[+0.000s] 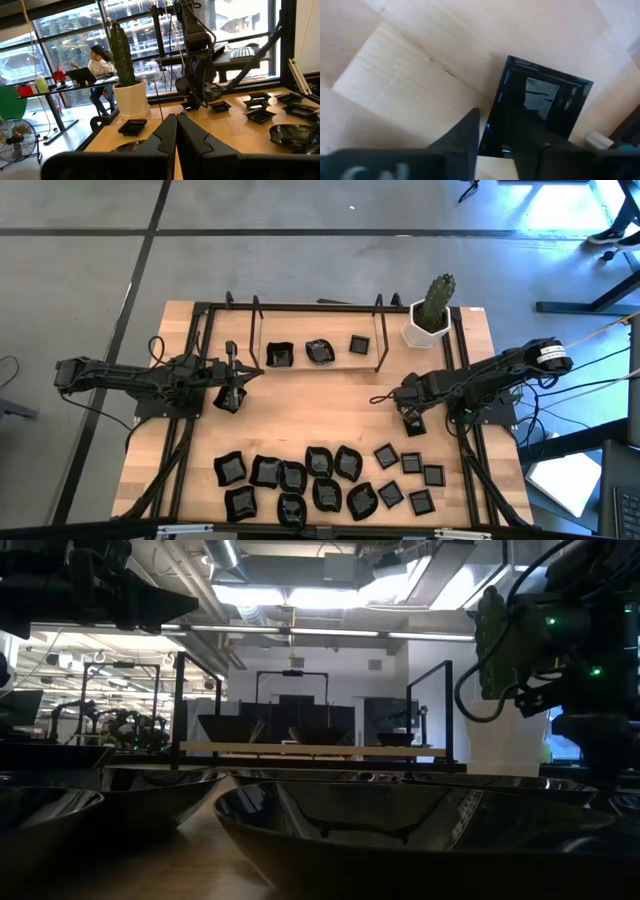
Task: Pick & Place Mini shaped plates
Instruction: Stack the black square plate on top of the black square plate on the shelf
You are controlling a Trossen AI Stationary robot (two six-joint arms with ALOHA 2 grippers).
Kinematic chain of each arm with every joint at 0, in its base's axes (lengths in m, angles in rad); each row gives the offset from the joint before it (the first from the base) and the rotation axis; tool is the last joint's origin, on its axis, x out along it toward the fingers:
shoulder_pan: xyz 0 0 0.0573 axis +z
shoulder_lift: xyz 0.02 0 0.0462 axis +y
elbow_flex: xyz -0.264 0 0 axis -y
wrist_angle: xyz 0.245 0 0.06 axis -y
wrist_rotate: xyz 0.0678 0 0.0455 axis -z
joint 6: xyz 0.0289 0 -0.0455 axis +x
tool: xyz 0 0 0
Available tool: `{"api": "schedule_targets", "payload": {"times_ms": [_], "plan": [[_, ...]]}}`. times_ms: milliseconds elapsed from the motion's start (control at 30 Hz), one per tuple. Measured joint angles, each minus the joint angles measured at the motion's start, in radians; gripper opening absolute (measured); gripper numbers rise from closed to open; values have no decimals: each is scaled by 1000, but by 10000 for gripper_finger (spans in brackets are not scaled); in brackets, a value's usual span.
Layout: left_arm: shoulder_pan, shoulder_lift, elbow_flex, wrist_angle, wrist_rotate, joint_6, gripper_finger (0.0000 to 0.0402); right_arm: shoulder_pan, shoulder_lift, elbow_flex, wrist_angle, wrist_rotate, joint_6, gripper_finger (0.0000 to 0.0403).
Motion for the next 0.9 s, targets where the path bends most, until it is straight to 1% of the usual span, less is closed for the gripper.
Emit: {"api": "schedule_targets", "payload": {"times_ms": [167,233,300,367,500,600,733,900], "plan": [[0,0,0,0,0,0,6,0,0,-1,32,-3,-59,23],[0,0,0,0,0,0,6,-2,1,-1,40,12,-77,9],[0,0,0,0,0,0,6,-1,1,-1,41,14,-88,9],[0,0,0,0,0,0,6,-1,2,3,39,16,-96,19],[0,0,0,0,0,0,6,-1,4,51,46,4,-119,29],[0,0,0,0,0,0,6,-1,3,112,46,1,-139,21],[0,0,0,0,0,0,6,22,3,213,50,-9,-228,6],[0,0,0,0,0,0,6,63,3,356,51,-27,-319,16]]}}
